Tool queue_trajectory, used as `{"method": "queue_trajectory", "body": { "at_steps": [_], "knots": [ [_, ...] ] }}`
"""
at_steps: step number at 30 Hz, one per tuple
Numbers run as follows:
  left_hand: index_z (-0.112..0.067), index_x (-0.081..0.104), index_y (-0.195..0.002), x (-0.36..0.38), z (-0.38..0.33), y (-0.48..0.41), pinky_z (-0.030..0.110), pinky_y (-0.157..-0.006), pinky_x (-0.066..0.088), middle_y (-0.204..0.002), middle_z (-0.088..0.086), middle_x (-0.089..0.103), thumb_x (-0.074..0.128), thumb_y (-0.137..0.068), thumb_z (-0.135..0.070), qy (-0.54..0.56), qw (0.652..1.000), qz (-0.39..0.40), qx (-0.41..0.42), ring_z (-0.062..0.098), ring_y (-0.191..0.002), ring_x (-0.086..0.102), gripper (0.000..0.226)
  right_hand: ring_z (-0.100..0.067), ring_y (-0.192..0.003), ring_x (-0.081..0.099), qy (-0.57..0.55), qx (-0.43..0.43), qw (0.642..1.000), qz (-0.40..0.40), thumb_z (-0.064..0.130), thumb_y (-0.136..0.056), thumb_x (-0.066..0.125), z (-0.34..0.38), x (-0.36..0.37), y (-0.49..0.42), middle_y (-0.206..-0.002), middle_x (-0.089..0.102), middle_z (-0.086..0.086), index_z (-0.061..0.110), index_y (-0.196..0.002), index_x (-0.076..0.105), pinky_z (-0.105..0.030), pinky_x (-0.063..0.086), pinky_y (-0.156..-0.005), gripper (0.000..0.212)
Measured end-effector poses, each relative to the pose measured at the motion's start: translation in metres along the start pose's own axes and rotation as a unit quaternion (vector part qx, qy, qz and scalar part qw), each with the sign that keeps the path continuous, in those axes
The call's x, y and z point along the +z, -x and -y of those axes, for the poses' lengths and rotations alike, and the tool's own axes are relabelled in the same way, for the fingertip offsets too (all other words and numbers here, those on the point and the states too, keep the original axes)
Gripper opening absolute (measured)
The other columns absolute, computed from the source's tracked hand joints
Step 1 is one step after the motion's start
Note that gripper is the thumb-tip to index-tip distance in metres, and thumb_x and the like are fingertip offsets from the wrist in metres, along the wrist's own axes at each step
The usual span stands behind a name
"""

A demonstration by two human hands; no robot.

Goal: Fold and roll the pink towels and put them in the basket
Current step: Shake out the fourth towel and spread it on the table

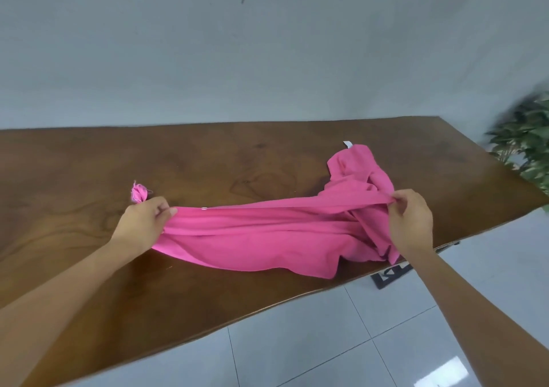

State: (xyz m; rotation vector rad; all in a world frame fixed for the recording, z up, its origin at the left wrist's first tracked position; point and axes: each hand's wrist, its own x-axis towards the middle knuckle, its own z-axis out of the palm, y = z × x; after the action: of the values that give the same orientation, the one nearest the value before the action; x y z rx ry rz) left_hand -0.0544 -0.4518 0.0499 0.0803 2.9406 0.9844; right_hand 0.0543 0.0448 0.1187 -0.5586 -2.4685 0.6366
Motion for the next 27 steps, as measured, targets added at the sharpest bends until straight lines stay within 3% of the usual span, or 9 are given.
{"method": "queue_trajectory", "body": {
  "at_steps": [4, 9, 15, 20, 25, 27],
  "knots": [
    [-0.018, 0.053, -0.075, -0.001, 0.004, 0.027, 0.037, -0.059, 0.049, -0.062, 0.011, 0.061, 0.056, -0.102, -0.033, 0.000, 1.000, -0.013, -0.016, 0.029, -0.060, 0.060, 0.031, -0.016, -0.092, 0.055, 0.002, -0.069, 0.997, 0.023, 0.008, -0.100, 0.056, 0.001, -0.015, 0.016, -0.112, 0.055, -0.001, 0.013, -0.106, 0.065, -0.029, 0.040, -0.080, 0.012],
    [-0.014, 0.054, -0.076, 0.000, 0.008, 0.072, 0.036, -0.057, 0.041, -0.062, 0.010, 0.059, 0.058, -0.102, -0.031, -0.008, 0.997, -0.055, -0.044, 0.027, -0.061, 0.056, 0.031, -0.017, -0.090, 0.057, 0.056, -0.149, 0.980, 0.120, 0.009, -0.100, 0.053, -0.029, -0.030, 0.042, -0.099, 0.062, 0.003, 0.022, -0.102, 0.063, -0.030, 0.042, -0.073, 0.016],
    [-0.016, 0.053, -0.072, 0.009, -0.003, 0.151, 0.032, -0.054, 0.038, -0.057, 0.005, 0.058, 0.063, -0.098, -0.034, -0.046, 0.994, -0.077, -0.061, 0.024, -0.056, 0.056, 0.033, -0.021, -0.087, 0.059, 0.065, -0.191, 0.968, 0.151, 0.015, -0.100, 0.054, -0.068, -0.056, 0.091, -0.095, 0.064, -0.002, 0.017, -0.104, 0.064, -0.042, 0.052, -0.072, 0.011],
    [-0.012, 0.053, -0.070, 0.022, -0.006, 0.223, 0.039, -0.061, 0.044, -0.059, 0.008, 0.058, 0.063, -0.098, -0.033, -0.051, 0.988, -0.118, -0.087, 0.032, -0.061, 0.055, 0.037, -0.021, -0.077, 0.056, 0.060, -0.223, 0.961, 0.154, 0.010, -0.094, 0.064, -0.109, -0.073, 0.137, -0.084, 0.061, 0.003, 0.016, -0.099, 0.063, -0.034, 0.042, -0.065, 0.008],
    [-0.018, 0.062, -0.088, 0.041, 0.000, 0.297, 0.041, -0.062, 0.046, -0.070, 0.010, 0.066, 0.056, -0.102, -0.024, -0.089, 0.990, -0.088, -0.066, 0.032, -0.067, 0.059, 0.017, -0.022, -0.072, 0.054, 0.027, -0.228, 0.957, 0.177, 0.014, -0.096, 0.063, -0.132, -0.097, 0.185, -0.076, 0.059, 0.002, 0.014, -0.090, 0.063, -0.038, 0.045, -0.062, 0.007],
    [-0.020, 0.058, -0.096, 0.047, 0.001, 0.326, 0.040, -0.057, 0.046, -0.067, 0.010, 0.064, 0.052, -0.104, -0.026, -0.090, 0.990, -0.083, -0.073, 0.031, -0.061, 0.059, 0.011, -0.021, -0.071, 0.054, 0.015, -0.234, 0.955, 0.179, 0.017, -0.097, 0.062, -0.142, -0.105, 0.202, -0.076, 0.059, 0.003, 0.016, -0.089, 0.062, -0.039, 0.047, -0.063, 0.008]
  ]
}}
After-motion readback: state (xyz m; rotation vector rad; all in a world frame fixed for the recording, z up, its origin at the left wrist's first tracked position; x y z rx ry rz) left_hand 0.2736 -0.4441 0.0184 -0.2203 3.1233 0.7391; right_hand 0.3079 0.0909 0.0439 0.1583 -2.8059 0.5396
